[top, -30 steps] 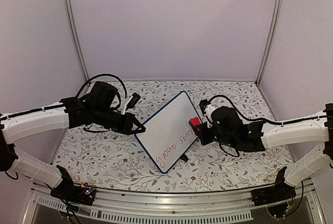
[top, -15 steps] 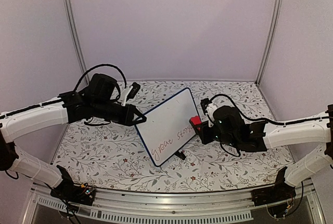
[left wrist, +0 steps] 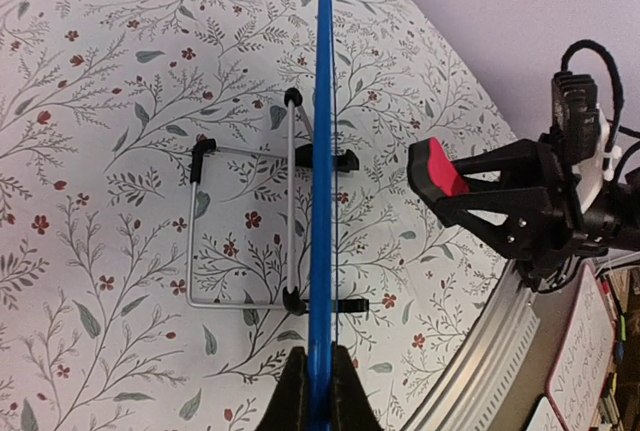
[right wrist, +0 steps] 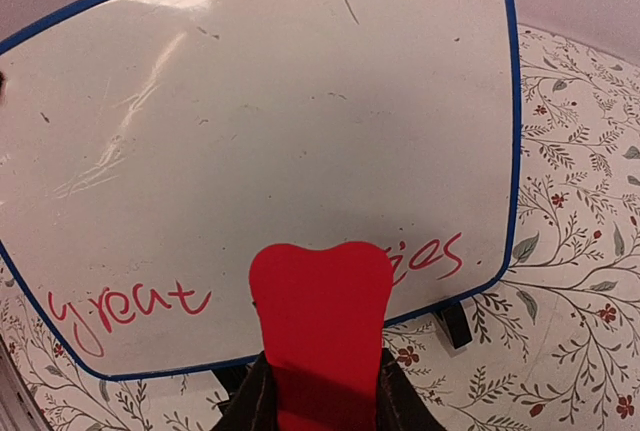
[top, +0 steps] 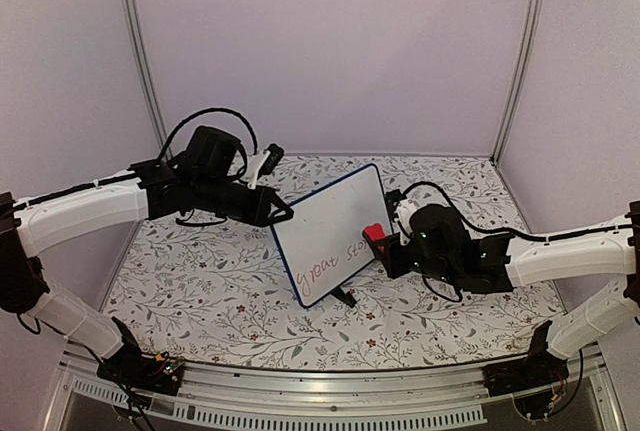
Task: Erase the whiteboard
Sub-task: Erase the whiteboard on the whiteboard stand.
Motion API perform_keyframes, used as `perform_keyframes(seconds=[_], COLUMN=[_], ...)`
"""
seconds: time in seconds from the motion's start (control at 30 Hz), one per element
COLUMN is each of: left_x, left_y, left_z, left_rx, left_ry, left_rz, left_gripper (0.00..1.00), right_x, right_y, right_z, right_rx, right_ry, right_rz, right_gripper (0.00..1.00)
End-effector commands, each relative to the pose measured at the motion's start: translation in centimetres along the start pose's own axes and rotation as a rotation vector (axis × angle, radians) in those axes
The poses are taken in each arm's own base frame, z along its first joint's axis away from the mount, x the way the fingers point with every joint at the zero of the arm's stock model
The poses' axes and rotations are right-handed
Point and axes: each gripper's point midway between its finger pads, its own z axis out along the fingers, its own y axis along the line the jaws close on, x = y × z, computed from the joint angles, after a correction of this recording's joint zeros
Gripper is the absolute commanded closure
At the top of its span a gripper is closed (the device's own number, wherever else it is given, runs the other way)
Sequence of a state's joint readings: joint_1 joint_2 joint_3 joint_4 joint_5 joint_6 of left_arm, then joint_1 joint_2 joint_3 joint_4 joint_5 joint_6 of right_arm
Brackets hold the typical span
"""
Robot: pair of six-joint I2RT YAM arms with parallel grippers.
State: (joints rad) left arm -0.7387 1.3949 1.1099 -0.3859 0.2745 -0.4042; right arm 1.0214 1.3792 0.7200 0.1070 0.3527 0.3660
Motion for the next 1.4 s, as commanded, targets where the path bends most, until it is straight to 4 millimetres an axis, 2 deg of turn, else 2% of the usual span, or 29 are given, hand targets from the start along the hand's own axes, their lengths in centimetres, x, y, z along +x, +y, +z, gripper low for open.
perform_keyframes(seconds=[0.0, 0.57, 0.83, 1.37], left_x=[-2.6, -1.5, -0.7, -0.8], left_y=[0.2, 1.3, 1.7, 2.1], left_z=[0.1, 0.3, 1.4, 1.5], left_rx=[-0.012, 0.022, 0.034, 0.033], left_ry=[-0.075, -0.118, -0.084, -0.081], left_rz=[0.039, 0.042, 0.022, 0.01], left_gripper=[1.0, 1.0, 1.0, 1.0], right_x=[-0.8, 0.3, 1.4, 2.7], right_y=[1.7, 9.9, 11.7, 14.9], right_z=[-0.2, 1.1, 1.7, 2.9], right_rx=[-0.053, -0.172, -0.133, -0.098], right_ry=[-0.027, -0.02, -0.043, -0.074], right_rz=[-0.003, -0.067, -0.132, -0.204], right_gripper=[0.77, 0.77, 0.77, 0.77])
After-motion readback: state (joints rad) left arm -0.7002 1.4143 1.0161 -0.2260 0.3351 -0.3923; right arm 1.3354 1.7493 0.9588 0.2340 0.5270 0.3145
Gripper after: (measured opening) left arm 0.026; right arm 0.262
